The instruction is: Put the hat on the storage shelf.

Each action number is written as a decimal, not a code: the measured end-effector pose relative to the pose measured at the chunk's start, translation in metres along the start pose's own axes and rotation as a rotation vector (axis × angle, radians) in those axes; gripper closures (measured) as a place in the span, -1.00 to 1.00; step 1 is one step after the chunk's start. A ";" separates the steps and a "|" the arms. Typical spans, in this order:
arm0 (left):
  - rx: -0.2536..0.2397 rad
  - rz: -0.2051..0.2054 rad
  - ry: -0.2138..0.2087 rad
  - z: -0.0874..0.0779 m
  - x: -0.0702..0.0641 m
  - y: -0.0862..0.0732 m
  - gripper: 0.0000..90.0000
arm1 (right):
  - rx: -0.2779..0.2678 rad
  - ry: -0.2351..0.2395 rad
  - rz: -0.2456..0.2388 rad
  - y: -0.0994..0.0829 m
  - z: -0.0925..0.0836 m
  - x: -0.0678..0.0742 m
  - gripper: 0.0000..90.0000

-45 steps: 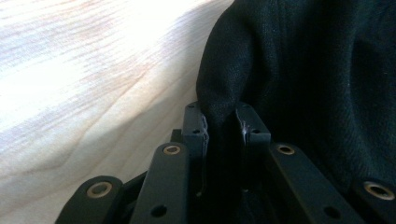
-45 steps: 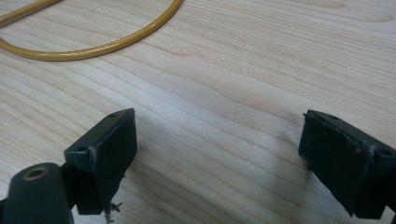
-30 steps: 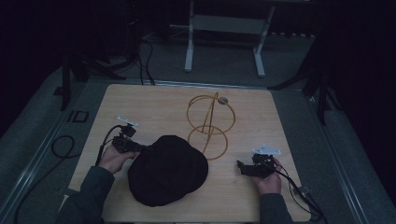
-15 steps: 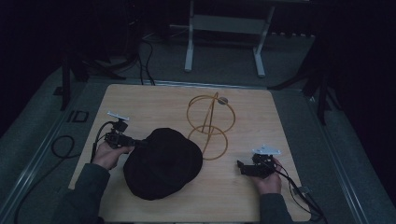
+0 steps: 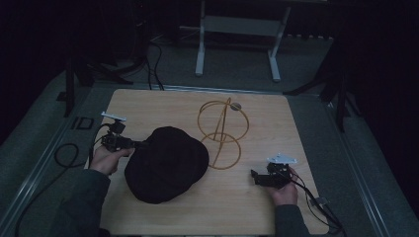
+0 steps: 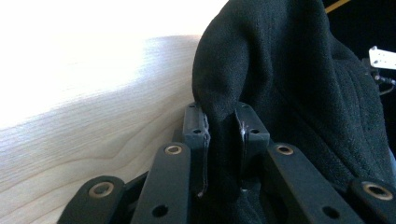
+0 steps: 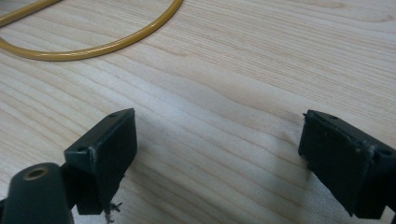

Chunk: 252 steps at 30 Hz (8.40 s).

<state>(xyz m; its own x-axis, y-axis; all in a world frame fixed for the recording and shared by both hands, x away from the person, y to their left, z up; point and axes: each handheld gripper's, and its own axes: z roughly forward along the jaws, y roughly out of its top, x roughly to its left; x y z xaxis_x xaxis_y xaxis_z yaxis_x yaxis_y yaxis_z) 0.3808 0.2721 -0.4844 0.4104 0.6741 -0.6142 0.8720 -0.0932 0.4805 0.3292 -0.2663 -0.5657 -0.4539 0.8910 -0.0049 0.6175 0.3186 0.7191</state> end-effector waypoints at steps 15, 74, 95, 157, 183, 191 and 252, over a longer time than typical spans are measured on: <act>-0.054 -0.051 0.008 -0.021 0.001 0.009 0.72 | 0.000 0.000 0.001 0.000 0.000 0.000 -0.75; -0.250 -0.100 -0.042 -0.106 -0.023 0.054 0.72 | -0.002 -0.001 0.001 0.000 0.000 0.000 -0.75; -0.265 -0.096 -0.075 -0.114 -0.036 0.069 0.71 | -0.002 0.000 0.002 0.000 0.000 0.000 -0.75; -0.216 -0.040 -0.223 -0.061 -0.105 0.133 0.71 | 0.001 0.006 -0.009 0.004 0.004 0.000 -0.75; -0.176 -0.055 -0.296 -0.017 -0.117 0.146 0.71 | 0.001 0.008 -0.010 0.005 0.005 0.000 -0.75; -0.159 -0.032 -0.273 -0.005 -0.136 0.159 0.70 | 0.001 0.008 -0.010 0.005 0.005 0.000 -0.75; -0.115 -0.145 -0.247 0.090 -0.088 0.154 0.76 | -0.002 0.012 -0.011 0.004 0.004 0.001 -0.74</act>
<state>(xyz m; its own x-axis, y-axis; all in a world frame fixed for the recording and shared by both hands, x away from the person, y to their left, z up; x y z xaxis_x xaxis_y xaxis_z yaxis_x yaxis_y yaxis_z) 0.5027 0.1323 -0.4125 0.3482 0.4746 -0.8084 0.8963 0.0840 0.4354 0.3341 -0.2625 -0.5657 -0.4678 0.8838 -0.0044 0.6116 0.3274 0.7202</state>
